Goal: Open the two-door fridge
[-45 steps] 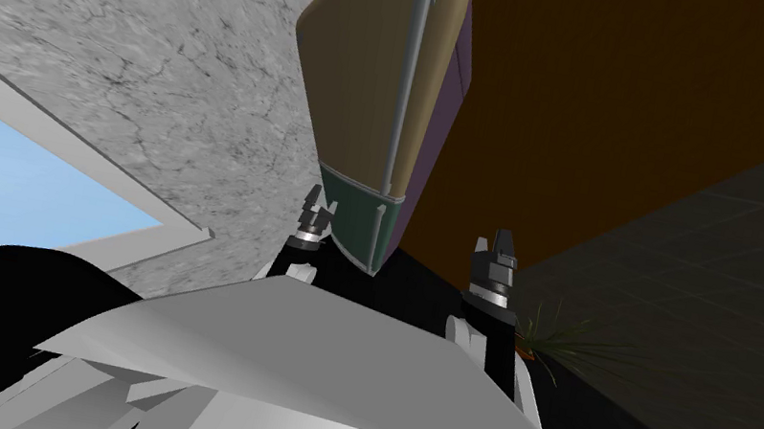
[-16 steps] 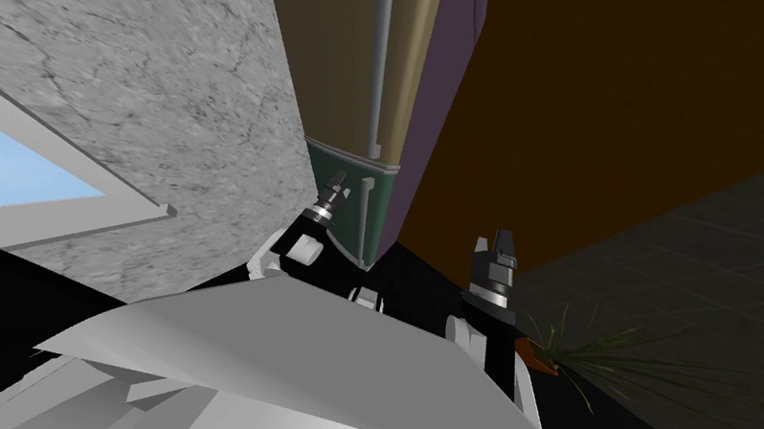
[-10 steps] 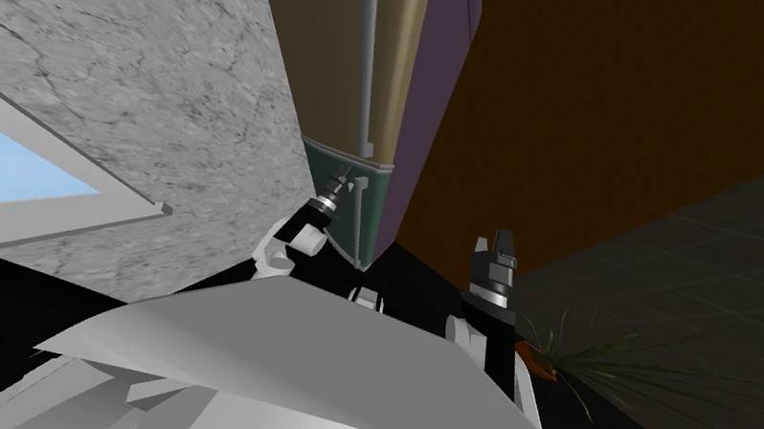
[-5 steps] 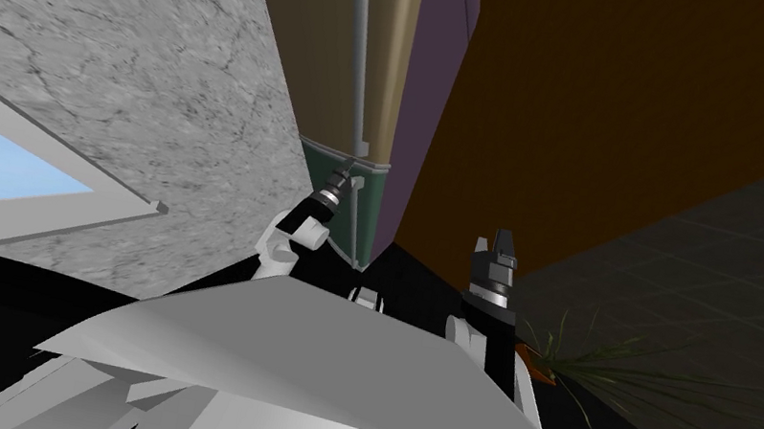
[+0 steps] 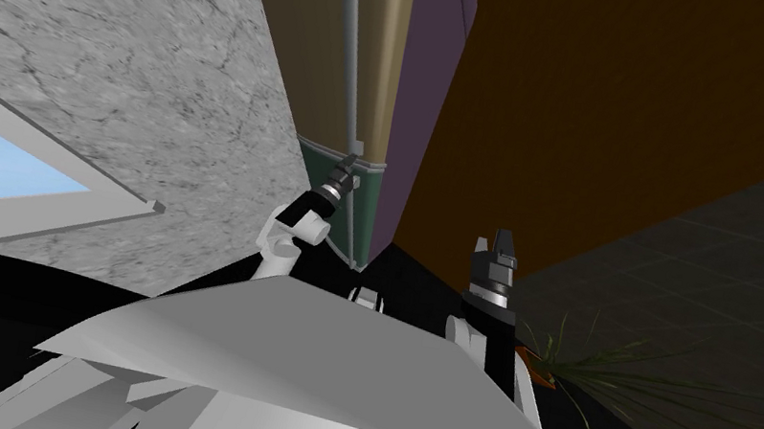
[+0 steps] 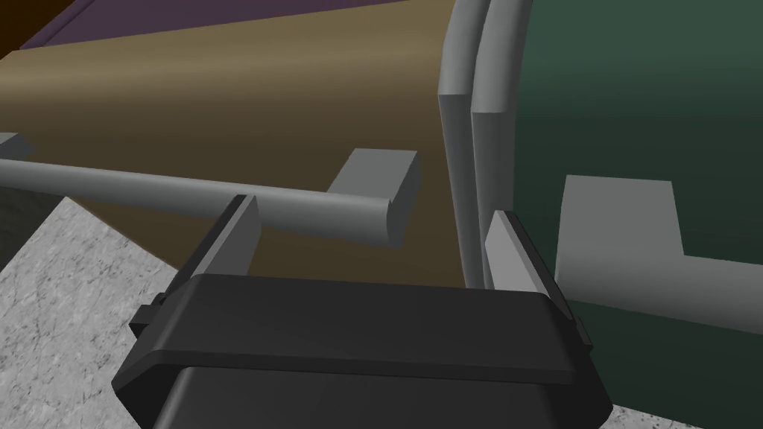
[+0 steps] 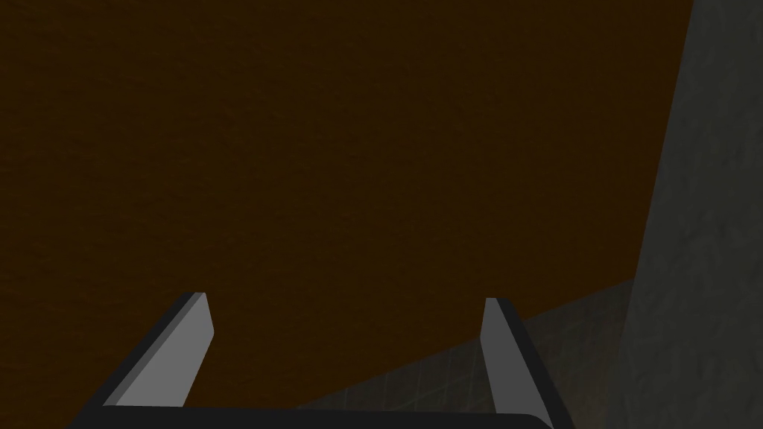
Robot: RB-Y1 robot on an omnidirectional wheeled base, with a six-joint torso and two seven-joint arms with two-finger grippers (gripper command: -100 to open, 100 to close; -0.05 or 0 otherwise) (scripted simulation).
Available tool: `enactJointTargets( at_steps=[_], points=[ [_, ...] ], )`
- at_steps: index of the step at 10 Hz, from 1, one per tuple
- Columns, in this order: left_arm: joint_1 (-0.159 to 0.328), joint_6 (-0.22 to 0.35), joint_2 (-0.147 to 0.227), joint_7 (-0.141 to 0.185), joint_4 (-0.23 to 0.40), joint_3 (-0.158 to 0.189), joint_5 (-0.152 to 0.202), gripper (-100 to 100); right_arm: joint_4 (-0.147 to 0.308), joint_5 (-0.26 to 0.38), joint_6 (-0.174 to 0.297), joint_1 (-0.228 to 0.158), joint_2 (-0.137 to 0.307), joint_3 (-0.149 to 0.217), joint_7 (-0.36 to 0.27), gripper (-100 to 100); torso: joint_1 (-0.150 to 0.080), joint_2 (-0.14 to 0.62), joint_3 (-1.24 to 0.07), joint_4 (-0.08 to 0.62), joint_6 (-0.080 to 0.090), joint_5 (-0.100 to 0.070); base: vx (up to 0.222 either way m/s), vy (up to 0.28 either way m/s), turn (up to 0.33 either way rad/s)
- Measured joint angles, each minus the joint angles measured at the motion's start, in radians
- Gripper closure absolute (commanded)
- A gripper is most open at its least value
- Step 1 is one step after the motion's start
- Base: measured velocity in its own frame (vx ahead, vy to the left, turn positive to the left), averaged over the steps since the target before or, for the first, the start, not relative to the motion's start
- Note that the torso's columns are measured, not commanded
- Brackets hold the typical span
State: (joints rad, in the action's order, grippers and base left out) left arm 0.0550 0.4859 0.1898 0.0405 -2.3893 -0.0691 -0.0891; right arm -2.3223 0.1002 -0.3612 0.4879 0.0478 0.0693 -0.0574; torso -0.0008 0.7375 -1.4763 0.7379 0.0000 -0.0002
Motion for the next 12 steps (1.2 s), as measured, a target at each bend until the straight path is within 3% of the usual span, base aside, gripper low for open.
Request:
enactJointTargets(
  at_steps=[12],
  points=[
    [0.176, 0.339, 0.019, -0.085, -0.037, 0.037, -0.011, -100, 0.0, 0.0, 0.0, 0.0, 0.0, 0.0, 0.0, 0, 0.001, 0.001, 0.001, 0.0, 0.0, 0.0, 0.023, -0.039, 0.011]
  ],
)
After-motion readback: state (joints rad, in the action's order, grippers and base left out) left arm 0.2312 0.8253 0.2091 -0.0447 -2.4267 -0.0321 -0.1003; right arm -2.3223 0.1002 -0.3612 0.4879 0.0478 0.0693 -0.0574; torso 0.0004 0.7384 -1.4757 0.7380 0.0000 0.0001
